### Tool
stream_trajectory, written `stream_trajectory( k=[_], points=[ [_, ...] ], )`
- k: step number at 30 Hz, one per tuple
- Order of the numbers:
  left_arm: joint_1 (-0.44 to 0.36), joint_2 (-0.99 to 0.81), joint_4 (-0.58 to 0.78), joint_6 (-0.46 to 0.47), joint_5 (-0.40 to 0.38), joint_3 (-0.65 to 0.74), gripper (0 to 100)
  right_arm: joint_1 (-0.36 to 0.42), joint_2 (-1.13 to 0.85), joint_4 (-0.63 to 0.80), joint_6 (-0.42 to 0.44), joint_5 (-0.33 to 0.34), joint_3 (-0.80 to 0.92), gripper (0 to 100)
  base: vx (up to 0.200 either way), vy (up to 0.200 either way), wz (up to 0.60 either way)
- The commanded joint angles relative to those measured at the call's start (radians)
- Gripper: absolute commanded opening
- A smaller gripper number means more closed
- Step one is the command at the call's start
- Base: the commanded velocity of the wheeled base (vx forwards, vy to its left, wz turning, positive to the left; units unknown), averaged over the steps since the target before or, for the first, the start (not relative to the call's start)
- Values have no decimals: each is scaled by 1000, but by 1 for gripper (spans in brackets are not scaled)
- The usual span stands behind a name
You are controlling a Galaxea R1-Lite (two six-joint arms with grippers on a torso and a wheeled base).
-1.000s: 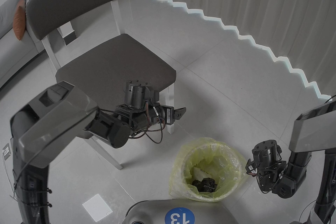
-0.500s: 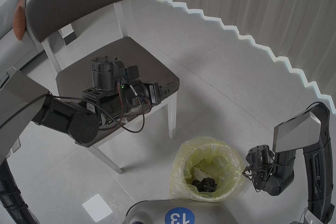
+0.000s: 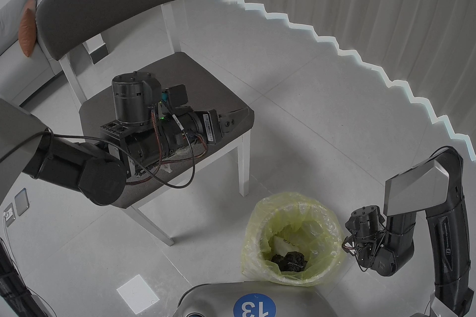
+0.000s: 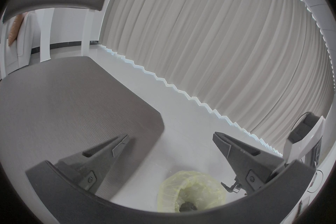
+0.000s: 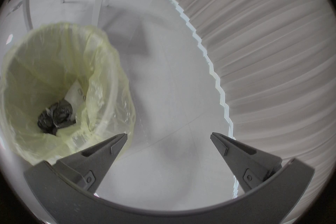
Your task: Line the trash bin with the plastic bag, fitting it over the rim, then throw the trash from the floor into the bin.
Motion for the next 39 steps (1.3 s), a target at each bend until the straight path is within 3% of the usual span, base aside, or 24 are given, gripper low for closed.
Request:
stream_trajectory(
  k=[1,6,13,23,31,35,39],
  points=[
    [-3,-8,-18,-1,0,20,100,-6,-27,-3,-2,-6,28,100,0,0,0],
    [-22,-20,-95,-7,2,58,100,-7,-179,-6,0,-9,105,100,0,0,0],
    [-34,-114,-83,2,0,60,100,2,-375,-3,0,-27,114,100,0,0,0],
    [-32,-414,189,94,25,63,100,42,-707,-21,61,-15,33,100,0,0,0],
    [-12,-620,370,157,236,164,100,83,-874,-13,141,8,67,100,0,0,0],
    [-14,-716,425,159,232,198,100,85,-911,-12,139,20,87,100,-50,0,0],
    [-6,-844,543,156,130,201,100,85,-949,-12,139,22,125,100,-200,0,0]
  ],
)
